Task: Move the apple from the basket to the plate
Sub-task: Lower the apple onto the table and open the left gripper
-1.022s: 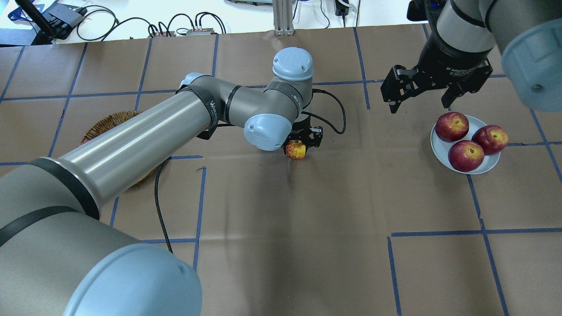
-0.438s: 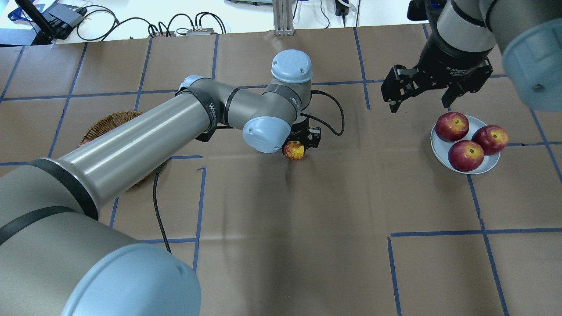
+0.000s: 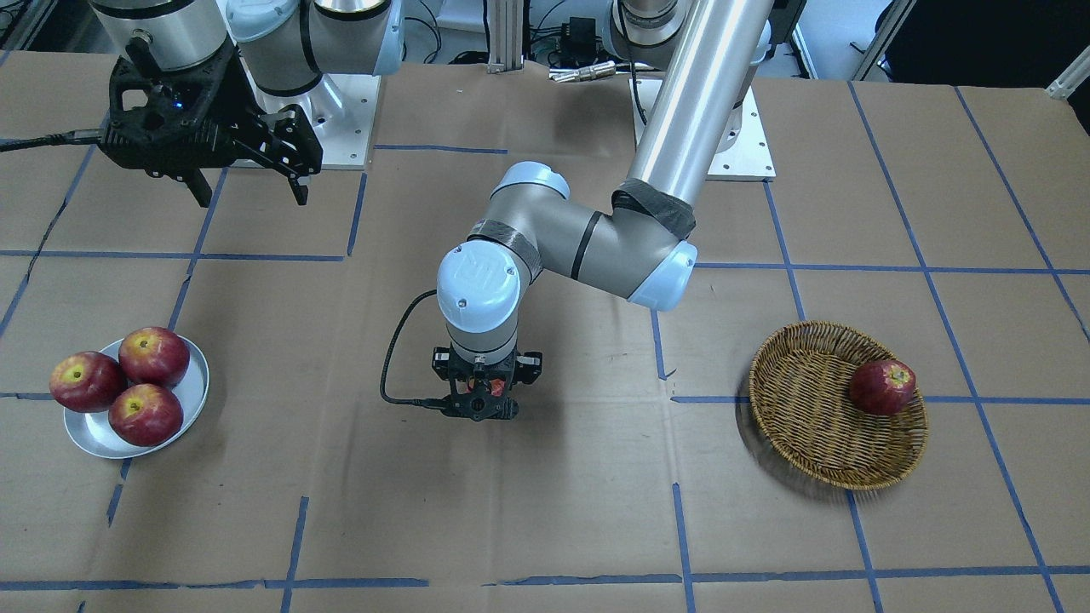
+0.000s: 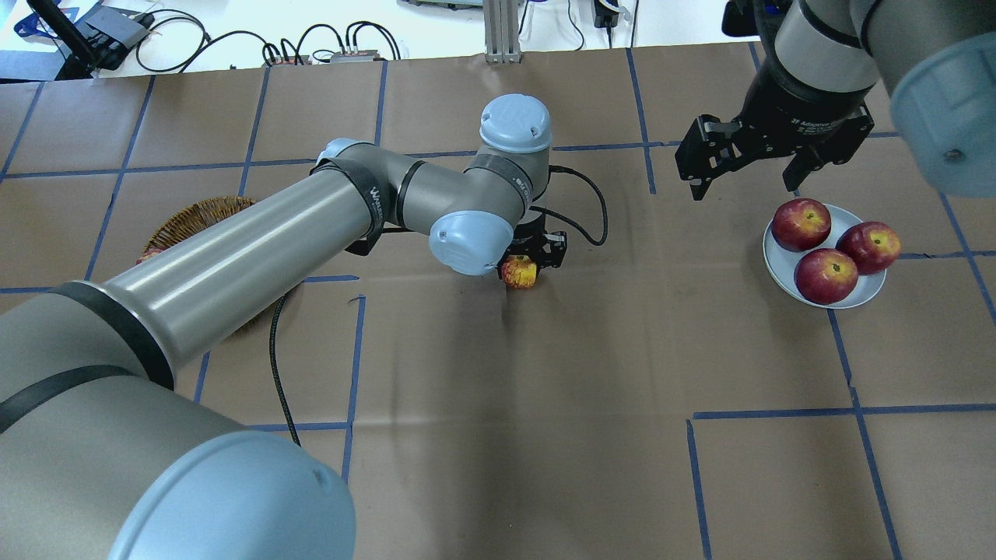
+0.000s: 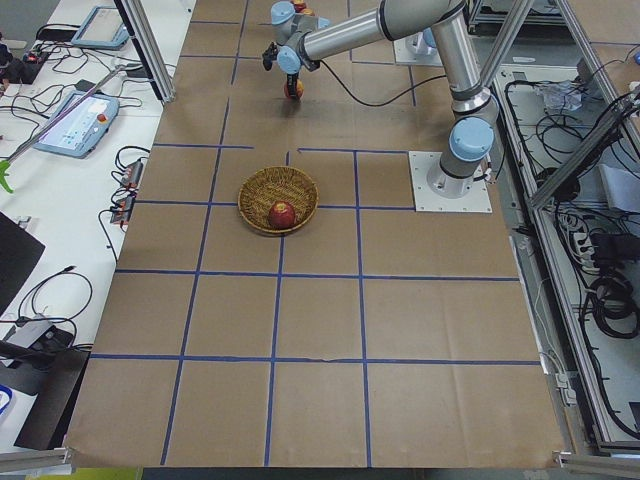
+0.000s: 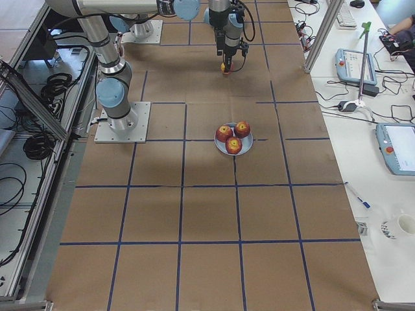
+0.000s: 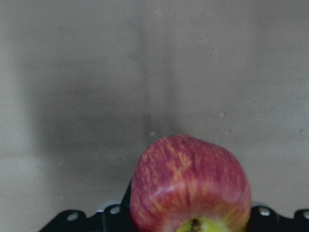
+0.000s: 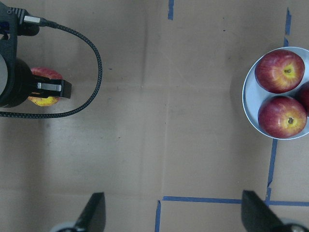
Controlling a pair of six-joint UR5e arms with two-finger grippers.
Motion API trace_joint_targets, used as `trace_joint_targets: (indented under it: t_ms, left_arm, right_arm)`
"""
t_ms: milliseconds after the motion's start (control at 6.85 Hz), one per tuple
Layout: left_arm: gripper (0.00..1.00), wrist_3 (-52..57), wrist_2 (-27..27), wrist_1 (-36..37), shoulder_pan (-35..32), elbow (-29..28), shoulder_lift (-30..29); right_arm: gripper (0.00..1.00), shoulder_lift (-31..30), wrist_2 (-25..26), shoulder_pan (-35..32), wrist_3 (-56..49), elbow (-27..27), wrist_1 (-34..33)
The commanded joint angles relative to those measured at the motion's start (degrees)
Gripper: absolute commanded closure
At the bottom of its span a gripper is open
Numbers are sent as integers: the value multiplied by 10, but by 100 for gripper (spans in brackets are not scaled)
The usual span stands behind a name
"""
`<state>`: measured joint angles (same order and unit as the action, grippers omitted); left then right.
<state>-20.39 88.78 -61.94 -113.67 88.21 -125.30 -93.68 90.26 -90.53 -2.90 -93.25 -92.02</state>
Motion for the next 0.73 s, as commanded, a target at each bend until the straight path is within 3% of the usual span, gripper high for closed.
trace_joint_targets:
  t_ms: [0,146,584]
  left_arm:
    - [37,0,0,0,-1,-1,-4]
    - [2,0,1,0,-1,1,-4]
    - [1,0,2,-12,2,-10,15]
  right_arm:
    - [0,0,0,0,0,0,0]
    - [0,0,0,0,0,0,0]
    - [0,1,0,0,0,0,0]
